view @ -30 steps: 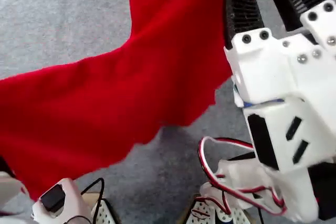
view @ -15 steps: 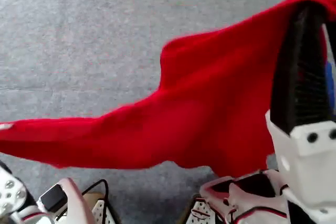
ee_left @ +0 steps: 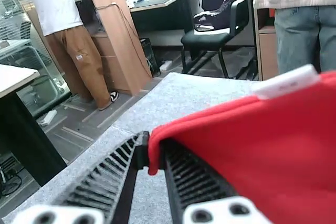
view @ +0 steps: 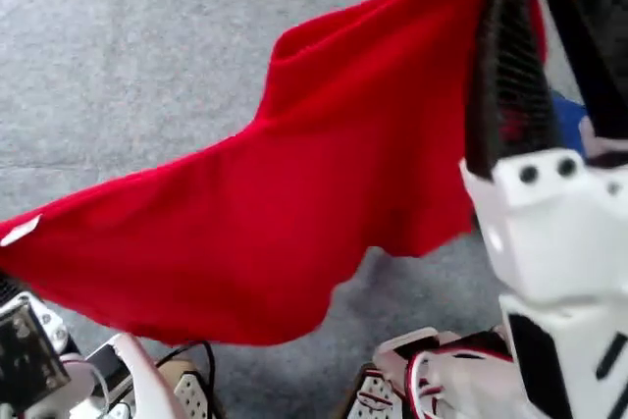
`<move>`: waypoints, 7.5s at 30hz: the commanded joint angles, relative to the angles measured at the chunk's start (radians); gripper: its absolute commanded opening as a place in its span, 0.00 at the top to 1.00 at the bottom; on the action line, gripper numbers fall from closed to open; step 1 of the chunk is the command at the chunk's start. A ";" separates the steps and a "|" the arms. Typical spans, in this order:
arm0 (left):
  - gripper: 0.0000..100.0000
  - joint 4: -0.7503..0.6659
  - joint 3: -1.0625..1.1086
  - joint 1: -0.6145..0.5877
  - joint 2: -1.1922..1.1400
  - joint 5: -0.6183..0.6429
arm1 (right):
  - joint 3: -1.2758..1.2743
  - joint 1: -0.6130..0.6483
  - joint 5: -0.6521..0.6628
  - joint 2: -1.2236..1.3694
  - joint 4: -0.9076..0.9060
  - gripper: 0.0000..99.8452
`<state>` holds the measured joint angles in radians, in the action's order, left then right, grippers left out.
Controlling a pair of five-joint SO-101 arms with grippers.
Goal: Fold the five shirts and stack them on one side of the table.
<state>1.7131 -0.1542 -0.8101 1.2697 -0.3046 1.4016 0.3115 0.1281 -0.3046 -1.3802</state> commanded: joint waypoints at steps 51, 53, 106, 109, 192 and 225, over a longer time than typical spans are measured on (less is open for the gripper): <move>0.97 -0.239 0.257 0.056 0.006 0.173 | -0.179 -0.029 -0.003 0.079 -0.150 0.99; 0.97 -0.391 0.444 0.056 0.006 0.176 | -0.308 -0.044 -0.003 0.139 -0.127 0.99; 0.97 -1.112 1.155 0.312 -0.638 -0.080 | -0.615 -0.127 0.245 0.769 -0.385 0.99; 0.97 -1.096 1.234 0.291 -0.580 -0.081 | -0.843 -0.114 0.245 0.621 -0.345 0.99; 0.97 -0.925 1.376 0.030 -0.169 -0.201 | -1.896 0.180 0.018 0.096 0.265 0.97; 0.97 -1.455 1.790 -0.099 -0.169 0.008 | -2.006 0.315 0.032 0.280 0.155 0.98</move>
<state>0.2770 1.6425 -0.8991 1.0871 -0.3015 -0.5823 0.6153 0.1527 0.0253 -1.2221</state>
